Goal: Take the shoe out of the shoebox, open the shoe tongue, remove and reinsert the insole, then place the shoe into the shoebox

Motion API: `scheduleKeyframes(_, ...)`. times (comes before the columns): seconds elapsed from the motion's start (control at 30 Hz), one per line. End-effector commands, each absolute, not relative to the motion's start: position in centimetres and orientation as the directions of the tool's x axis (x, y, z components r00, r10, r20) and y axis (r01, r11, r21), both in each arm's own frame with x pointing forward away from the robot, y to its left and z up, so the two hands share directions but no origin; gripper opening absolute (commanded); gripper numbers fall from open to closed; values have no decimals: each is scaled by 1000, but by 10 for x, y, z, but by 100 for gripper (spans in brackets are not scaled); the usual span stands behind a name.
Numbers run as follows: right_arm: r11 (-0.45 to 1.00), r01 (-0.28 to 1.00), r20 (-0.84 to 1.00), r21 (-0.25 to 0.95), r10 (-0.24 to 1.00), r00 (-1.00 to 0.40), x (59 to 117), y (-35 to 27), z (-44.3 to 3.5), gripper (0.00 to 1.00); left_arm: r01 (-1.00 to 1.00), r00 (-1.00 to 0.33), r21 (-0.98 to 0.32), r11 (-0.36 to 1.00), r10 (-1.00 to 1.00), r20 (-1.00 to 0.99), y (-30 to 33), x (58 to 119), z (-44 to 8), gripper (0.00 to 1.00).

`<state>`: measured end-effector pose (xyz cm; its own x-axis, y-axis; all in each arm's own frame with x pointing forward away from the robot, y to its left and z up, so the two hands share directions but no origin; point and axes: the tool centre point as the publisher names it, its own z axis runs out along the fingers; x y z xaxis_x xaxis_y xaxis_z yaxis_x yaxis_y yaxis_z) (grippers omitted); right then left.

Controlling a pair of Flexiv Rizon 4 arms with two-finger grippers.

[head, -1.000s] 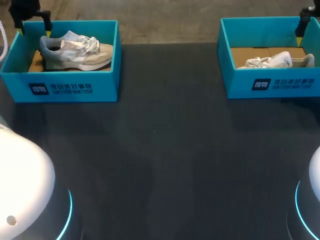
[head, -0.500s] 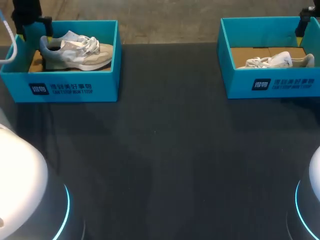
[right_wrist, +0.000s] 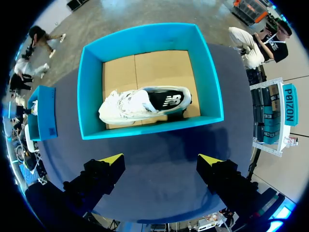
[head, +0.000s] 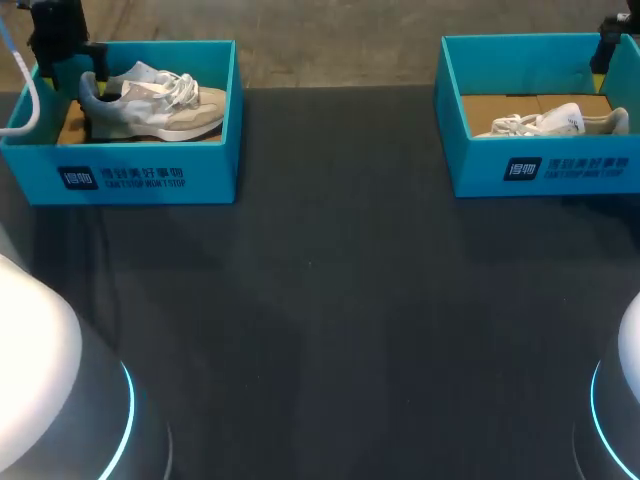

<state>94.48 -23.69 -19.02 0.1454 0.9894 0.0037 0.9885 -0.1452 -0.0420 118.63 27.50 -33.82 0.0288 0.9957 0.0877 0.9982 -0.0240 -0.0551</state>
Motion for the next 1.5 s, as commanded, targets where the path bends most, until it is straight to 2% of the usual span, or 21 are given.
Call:
scheduleKeyframes(0.03, -146, 988, 3, -40, 989, 146, 944, -237, -190, 100, 998, 18, -60, -13, 996, 85, 275, 1192, -348, 97)
scheduleKeyframes(0.2, -146, 988, 3, -40, 989, 146, 944, -237, -190, 100, 998, 1, -60, 3, 997, 72, 273, 1192, -356, 96)
scheduleKeyframes(0.3, -146, 988, 3, -40, 989, 146, 944, -237, -190, 100, 998, -7, -57, 11, 998, 66, 273, 1192, -361, 91)
scheduleKeyframes(0.43, -146, 988, 3, -40, 989, 146, 944, -237, -190, 100, 999, -29, -45, 31, 998, 48, 275, 1195, -366, 93)
scheduleKeyframes(0.6, -146, 988, 3, -40, 989, 146, 944, -237, -190, 100, 998, -38, -43, 40, 998, 52, 275, 1200, -371, 90)
scheduleKeyframes(0.73, -146, 988, 3, -40, 989, 146, 944, -237, -190, 100, 998, -35, -48, 38, 998, 53, 272, 1202, -376, 80)
scheduleKeyframes(0.83, -146, 988, 3, -40, 989, 146, 944, -237, -190, 100, 998, -32, -52, 35, 998, 53, 271, 1202, -379, 79)
scheduleKeyframes(0.9, -146, 988, 3, -40, 989, 146, 944, -237, -190, 100, 998, -33, -57, 36, 998, 53, 270, 1203, -381, 72)
scheduleKeyframes(1.13, -146, 988, 3, -40, 989, 146, 944, -237, -190, 100, 997, -34, -71, 37, 998, 51, 270, 1205, -388, 71)
scheduleKeyframes(1.23, -146, 988, 3, -40, 989, 146, 944, -237, -190, 100, 996, -34, -77, 38, 998, 52, 270, 1205, -390, 63)
scheduleKeyframes(1.27, -146, 988, 3, -40, 989, 146, 944, -237, -190, 100, 996, -33, -80, 37, 998, 53, 270, 1205, -391, 58)
scheduleKeyframes(1.3, -146, 988, 3, -40, 989, 146, 944, -237, -190, 100, 996, -33, -83, 37, 998, 54, 270, 1206, -392, 48)
scheduleKeyframes(1.33, -146, 988, 3, -40, 989, 146, 944, -237, -190, 100, 996, -33, -84, 37, 998, 54, 270, 1206, -392, 45)
scheduleKeyframes(1.43, -146, 988, 3, -40, 989, 146, 944, -237, -190, 100, 996, -31, -86, 36, 998, 56, 271, 1206, -393, 5)
scheduleKeyframes(1.47, -146, 988, 3, -40, 989, 146, 944, -237, -190, 100, 996, -31, -87, 36, 998, 56, 271, 1206, -393, 0)
scheduleKeyframes(1.5, -146, 988, 3, -40, 989, 146, 944, -237, -190, 100, 996, -30, -88, 35, 998, 56, 271, 1206, -393, 0)
